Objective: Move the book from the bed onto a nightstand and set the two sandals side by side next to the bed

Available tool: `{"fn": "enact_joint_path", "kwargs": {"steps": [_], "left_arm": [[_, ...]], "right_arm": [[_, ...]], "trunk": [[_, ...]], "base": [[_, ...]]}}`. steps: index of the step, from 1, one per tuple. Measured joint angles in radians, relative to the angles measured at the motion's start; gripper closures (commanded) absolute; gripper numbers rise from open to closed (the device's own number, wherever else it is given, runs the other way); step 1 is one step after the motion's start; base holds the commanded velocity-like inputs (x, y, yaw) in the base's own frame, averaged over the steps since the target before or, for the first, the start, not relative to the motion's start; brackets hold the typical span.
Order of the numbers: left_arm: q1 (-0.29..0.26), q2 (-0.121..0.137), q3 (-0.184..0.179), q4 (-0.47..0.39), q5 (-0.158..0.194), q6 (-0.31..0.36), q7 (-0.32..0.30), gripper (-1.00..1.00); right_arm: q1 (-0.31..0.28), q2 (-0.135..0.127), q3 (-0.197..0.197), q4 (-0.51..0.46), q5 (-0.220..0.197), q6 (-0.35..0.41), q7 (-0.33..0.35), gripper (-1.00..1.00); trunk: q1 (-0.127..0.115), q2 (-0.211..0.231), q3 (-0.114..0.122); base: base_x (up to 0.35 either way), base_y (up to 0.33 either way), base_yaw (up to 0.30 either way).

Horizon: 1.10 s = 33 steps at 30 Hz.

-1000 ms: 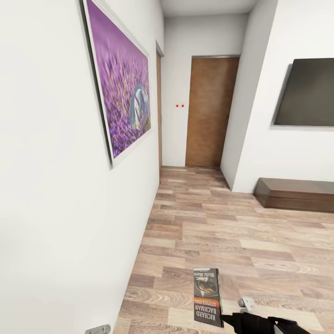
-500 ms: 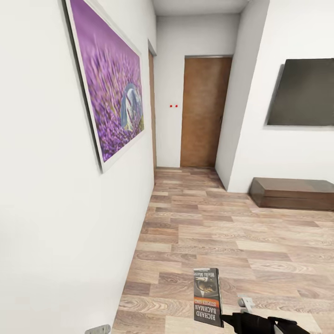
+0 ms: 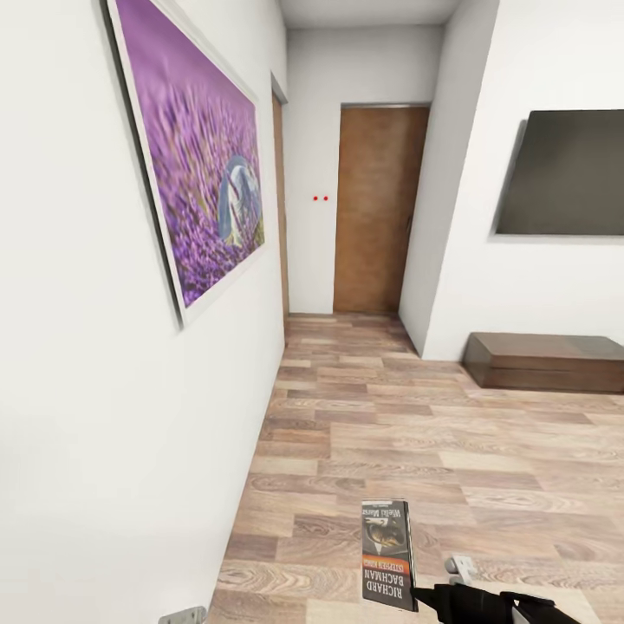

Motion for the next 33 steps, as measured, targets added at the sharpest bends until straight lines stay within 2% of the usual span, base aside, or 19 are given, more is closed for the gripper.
{"fn": "enact_joint_path", "kwargs": {"steps": [10, 20, 33], "left_arm": [[0.0, 0.0, 0.0, 0.0, 0.0, 0.0, 0.0, -1.0], [0.0, 0.0, 0.0, 0.0, 0.0, 0.0, 0.0, -1.0], [0.0, 0.0, 0.0, 0.0, 0.0, 0.0, 0.0, -1.0]], "right_arm": [[0.0, 0.0, 0.001, 0.0, 0.001, 0.0, 0.0, 1.0], [0.0, 0.0, 0.0, 0.0, 0.0, 0.0, 0.0, 1.0], [0.0, 0.0, 0.001, 0.0, 0.001, 0.0, 0.0, 1.0]], "trunk": [[0.0, 0.0, 0.0], [0.0, 0.0, 0.0], [0.0, 0.0, 0.0]], "base": [[0.32, 0.0, -0.085], [0.069, 0.0, -0.044], [0.291, 0.0, -0.015]]}}
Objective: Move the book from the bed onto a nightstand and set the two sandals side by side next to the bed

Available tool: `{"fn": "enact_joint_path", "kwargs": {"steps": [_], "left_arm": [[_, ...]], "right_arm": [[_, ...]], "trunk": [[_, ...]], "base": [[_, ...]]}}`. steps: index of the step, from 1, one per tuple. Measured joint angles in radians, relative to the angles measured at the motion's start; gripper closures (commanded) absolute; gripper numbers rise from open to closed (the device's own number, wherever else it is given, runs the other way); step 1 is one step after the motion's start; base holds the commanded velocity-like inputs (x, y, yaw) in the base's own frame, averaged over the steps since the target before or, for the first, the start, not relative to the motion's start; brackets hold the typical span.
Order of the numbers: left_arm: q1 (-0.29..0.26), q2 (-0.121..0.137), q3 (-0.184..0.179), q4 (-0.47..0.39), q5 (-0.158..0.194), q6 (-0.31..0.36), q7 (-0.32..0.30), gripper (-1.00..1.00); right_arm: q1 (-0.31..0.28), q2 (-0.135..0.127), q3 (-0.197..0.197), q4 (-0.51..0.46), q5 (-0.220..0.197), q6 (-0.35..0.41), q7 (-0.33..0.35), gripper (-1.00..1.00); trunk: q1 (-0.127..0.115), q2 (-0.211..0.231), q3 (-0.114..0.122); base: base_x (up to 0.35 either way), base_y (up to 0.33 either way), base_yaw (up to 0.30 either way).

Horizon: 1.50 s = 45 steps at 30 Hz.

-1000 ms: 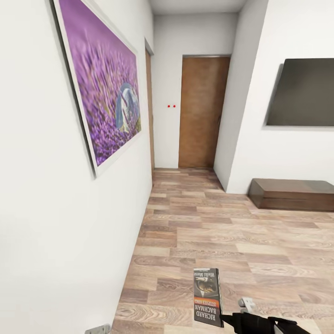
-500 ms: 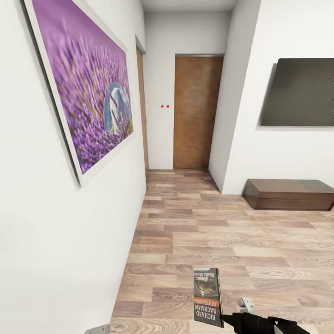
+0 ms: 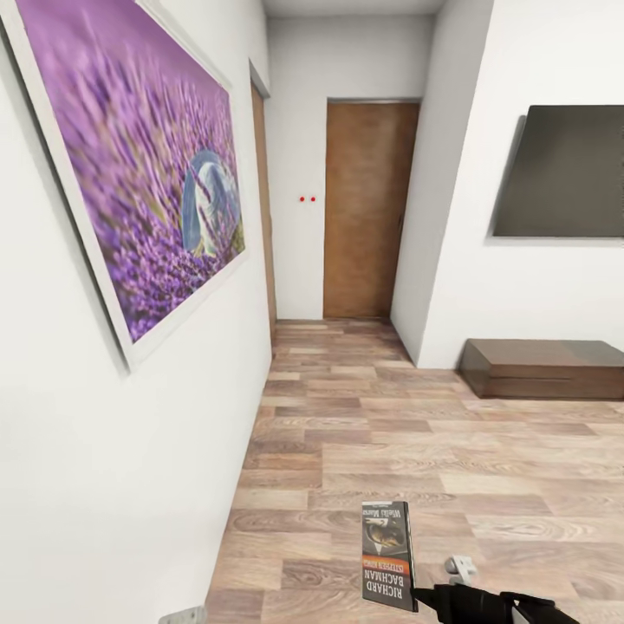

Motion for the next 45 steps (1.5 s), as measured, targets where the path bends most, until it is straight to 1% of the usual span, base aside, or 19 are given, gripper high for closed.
{"fn": "enact_joint_path", "kwargs": {"steps": [6, 20, 27, 38, 45], "left_arm": [[0.0, 0.0, 0.0, 0.0, 0.0, 0.0, 0.0, -1.0], [0.0, 0.0, 0.0, 0.0, -0.001, 0.0, 0.0, -1.0], [0.0, 0.0, 0.0, 0.0, 0.0, 0.0, 0.0, -1.0], [0.0, 0.0, 0.0, 0.0, -0.001, 0.0, 0.0, -1.0], [0.0, 0.0, 0.0, 0.0, -0.002, 0.0, 0.0, -1.0]], "right_arm": [[0.0, 0.0, 0.001, 0.0, 0.0, 0.0, 0.0, 1.0], [0.0, 0.0, 0.002, 0.0, 0.001, 0.0, 0.0, 1.0], [0.0, 0.0, 0.002, 0.0, 0.001, 0.0, 0.0, 1.0], [0.0, 0.0, 0.002, 0.0, 0.001, 0.0, 0.0, 1.0], [0.0, 0.0, 0.002, 0.0, 0.001, 0.0, 0.0, 1.0]], "trunk": [[0.0, 0.0, 0.0], [0.0, 0.0, 0.0], [0.0, 0.0, 0.0], [0.0, 0.0, 0.0], [0.0, 0.0, 0.0]], "base": [[0.318, 0.0, -0.167], [0.318, 0.0, -0.017], [0.319, 0.0, -0.153], [0.319, 0.0, -0.033], [0.319, 0.0, -0.135]]}}
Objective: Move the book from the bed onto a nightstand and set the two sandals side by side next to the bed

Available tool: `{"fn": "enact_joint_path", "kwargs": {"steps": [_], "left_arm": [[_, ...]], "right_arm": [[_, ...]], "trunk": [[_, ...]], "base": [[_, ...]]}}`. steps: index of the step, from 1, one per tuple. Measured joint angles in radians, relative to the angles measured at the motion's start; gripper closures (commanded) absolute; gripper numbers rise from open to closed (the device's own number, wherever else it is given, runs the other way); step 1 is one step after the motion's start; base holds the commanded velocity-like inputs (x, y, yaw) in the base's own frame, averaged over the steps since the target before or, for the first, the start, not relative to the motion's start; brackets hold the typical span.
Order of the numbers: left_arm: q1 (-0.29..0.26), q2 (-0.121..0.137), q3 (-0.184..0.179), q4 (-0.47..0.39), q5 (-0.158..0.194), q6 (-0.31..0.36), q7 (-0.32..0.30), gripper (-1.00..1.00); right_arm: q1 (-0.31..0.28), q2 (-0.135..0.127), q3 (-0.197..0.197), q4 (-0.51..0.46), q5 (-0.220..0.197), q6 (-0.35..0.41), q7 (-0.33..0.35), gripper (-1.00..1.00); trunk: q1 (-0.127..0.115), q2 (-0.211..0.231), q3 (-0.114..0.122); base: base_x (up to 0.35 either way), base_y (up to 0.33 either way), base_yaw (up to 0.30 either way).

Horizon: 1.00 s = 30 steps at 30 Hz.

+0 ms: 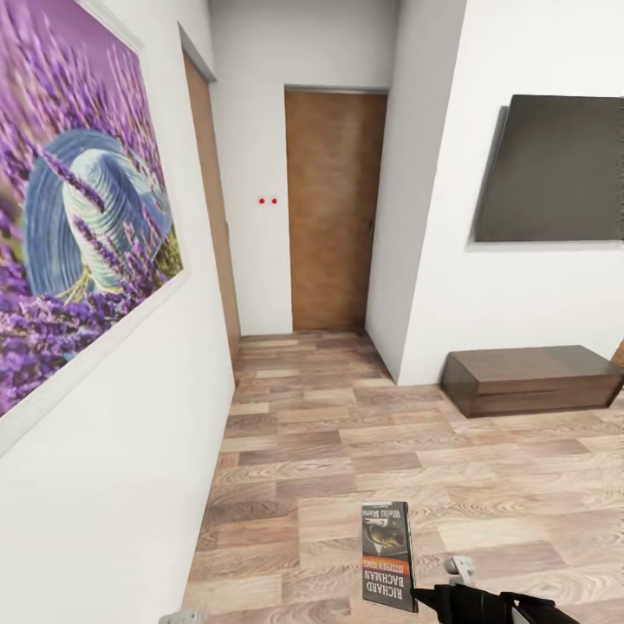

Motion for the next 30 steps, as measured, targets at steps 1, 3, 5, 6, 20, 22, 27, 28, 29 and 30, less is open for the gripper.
{"fn": "enact_joint_path", "kwargs": {"steps": [1, 3, 5, 6, 20, 22, 27, 28, 29, 30], "left_arm": [[0.0, 0.0, 0.0, 0.0, 0.0, 0.0, 0.0, -1.0], [0.0, 0.0, 0.0, 0.0, 0.0, 0.0, 0.0, -1.0], [0.0, 0.0, 0.0, 0.0, 0.0, 0.0, 0.0, -1.0], [0.0, 0.0, 0.0, 0.0, 0.0, 0.0, 0.0, -1.0], [0.0, 0.0, 0.0, 0.0, 0.0, 0.0, 0.0, -1.0], [0.0, 0.0, 0.0, 0.0, 0.0, 0.0, 0.0, -1.0], [0.0, 0.0, 0.0, 0.0, 0.0, 0.0, 0.0, -1.0], [0.0, 0.0, 0.0, 0.0, 0.0, 0.0, 0.0, -1.0], [0.0, 0.0, 0.0, 0.0, 0.0, 0.0, 0.0, -1.0], [0.0, 0.0, 0.0, 0.0, 0.0, 0.0, 0.0, -1.0]], "right_arm": [[0.0, 0.0, 0.0, 0.0, 0.0, 0.0, 0.0, 1.0], [0.0, 0.0, 0.0, 0.0, 0.0, 0.0, 0.0, 1.0], [0.0, 0.0, 0.0, 0.0, 0.0, 0.0, 0.0, 1.0], [0.0, 0.0, 0.0, 0.0, 0.0, 0.0, 0.0, 1.0], [0.0, 0.0, 0.0, 0.0, 0.0, 0.0, 0.0, 1.0], [0.0, 0.0, 0.0, 0.0, 0.0, 0.0, 0.001, 1.0], [0.0, 0.0, 0.0, 0.0, 0.0, 0.0, 0.0, 1.0], [0.0, 0.0, 0.0, 0.0, 0.0, 0.0, 0.0, 1.0], [0.0, 0.0, 0.0, 0.0, 0.0, 0.0, 0.0, 1.0], [0.0, 0.0, 0.0, 0.0, 0.0, 0.0, 0.0, 1.0]], "trunk": [[0.0, 0.0, 0.0], [0.0, 0.0, 0.0], [0.0, 0.0, 0.0], [0.0, 0.0, 0.0], [0.0, 0.0, 0.0], [0.0, 0.0, 0.0], [0.0, 0.0, 0.0], [0.0, 0.0, 0.0], [0.0, 0.0, 0.0], [0.0, 0.0, 0.0]], "base": [[0.319, 0.0, -0.189], [0.319, 0.0, -0.198], [0.319, 0.0, -0.205], [0.319, 0.0, -0.206], [0.319, 0.0, -0.207], [0.318, 0.0, -0.206], [0.319, 0.0, -0.206], [0.318, 0.0, -0.206], [0.318, 0.0, -0.205], [0.318, 0.0, -0.205]]}}
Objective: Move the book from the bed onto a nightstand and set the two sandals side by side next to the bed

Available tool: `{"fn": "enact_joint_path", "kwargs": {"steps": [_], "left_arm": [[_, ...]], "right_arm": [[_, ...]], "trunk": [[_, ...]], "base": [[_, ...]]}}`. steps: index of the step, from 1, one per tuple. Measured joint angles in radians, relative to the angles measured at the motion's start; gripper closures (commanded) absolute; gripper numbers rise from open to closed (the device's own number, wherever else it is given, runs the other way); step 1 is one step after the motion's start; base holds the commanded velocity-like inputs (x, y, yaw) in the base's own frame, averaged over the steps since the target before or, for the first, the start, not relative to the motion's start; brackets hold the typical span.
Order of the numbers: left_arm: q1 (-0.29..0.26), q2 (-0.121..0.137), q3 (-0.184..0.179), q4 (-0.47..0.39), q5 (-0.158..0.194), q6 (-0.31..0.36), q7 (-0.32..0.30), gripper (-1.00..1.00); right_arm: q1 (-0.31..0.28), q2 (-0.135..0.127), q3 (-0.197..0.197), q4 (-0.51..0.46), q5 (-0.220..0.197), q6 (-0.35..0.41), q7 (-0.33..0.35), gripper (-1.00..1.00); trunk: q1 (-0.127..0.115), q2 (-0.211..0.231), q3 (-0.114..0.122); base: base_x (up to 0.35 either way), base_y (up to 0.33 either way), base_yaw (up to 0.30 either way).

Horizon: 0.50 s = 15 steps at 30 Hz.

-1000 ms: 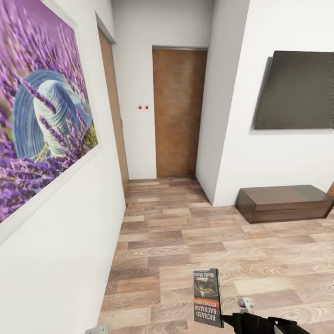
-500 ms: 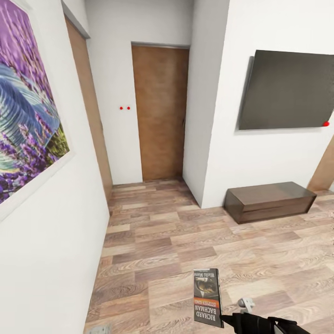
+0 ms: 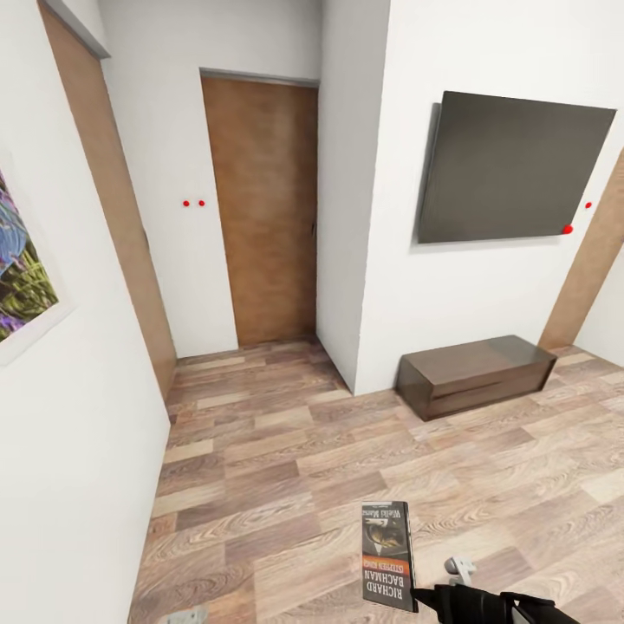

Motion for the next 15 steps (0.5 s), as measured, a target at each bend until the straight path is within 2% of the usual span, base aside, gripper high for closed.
{"fn": "enact_joint_path", "kwargs": {"steps": [7, 15], "left_arm": [[0.0, 0.0, 0.0, 0.0, 0.0, 0.0, 0.0, -1.0], [0.0, 0.0, 0.0, 0.0, 0.0, 0.0, 0.0, -1.0]], "right_arm": [[0.0, 0.0, 0.0, 0.0, 0.0, 0.0, 0.0, 1.0], [0.0, 0.0, 0.0, 0.0, 0.0, 0.0, 0.0, 1.0]], "trunk": [[0.0, 0.0, 0.0], [0.0, 0.0, 0.0]], "base": [[0.318, -0.007, -0.206], [0.314, -0.083, -0.207]]}}
